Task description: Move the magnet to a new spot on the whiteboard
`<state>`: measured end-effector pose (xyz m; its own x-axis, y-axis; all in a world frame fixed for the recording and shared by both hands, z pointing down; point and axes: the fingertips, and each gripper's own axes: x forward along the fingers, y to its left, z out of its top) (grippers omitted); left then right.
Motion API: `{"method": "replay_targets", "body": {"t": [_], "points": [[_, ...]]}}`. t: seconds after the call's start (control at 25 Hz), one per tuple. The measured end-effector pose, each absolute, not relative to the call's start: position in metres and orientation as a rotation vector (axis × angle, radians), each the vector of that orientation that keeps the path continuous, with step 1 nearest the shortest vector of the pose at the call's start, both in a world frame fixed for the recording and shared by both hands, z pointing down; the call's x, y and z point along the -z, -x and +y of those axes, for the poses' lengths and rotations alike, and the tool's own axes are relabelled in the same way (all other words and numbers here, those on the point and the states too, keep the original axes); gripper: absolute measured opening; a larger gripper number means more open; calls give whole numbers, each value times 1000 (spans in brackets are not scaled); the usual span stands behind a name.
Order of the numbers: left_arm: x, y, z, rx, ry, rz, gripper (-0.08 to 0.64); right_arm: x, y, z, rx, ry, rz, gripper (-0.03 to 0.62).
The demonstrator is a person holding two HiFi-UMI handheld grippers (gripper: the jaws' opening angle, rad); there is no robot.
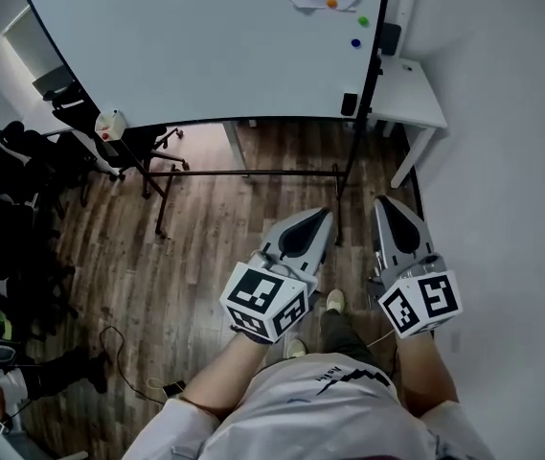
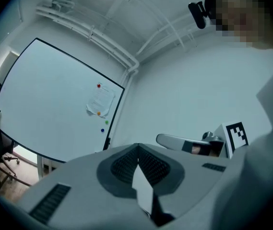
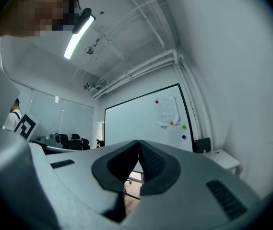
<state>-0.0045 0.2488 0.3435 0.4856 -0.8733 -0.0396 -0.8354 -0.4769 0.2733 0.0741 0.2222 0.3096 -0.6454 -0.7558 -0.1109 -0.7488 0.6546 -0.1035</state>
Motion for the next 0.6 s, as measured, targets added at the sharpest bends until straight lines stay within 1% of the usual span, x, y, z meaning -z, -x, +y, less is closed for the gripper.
{"method": "replay_targets", "body": {"t": [0.28,0.6], "points": [[-338,0,186,218,-2541,-1498,11,-305,-77,156,58,1225,2711,12],[-336,-14,81,203,-2540,-1522,11,-308,-81,50,44,1189,2737,12]]}}
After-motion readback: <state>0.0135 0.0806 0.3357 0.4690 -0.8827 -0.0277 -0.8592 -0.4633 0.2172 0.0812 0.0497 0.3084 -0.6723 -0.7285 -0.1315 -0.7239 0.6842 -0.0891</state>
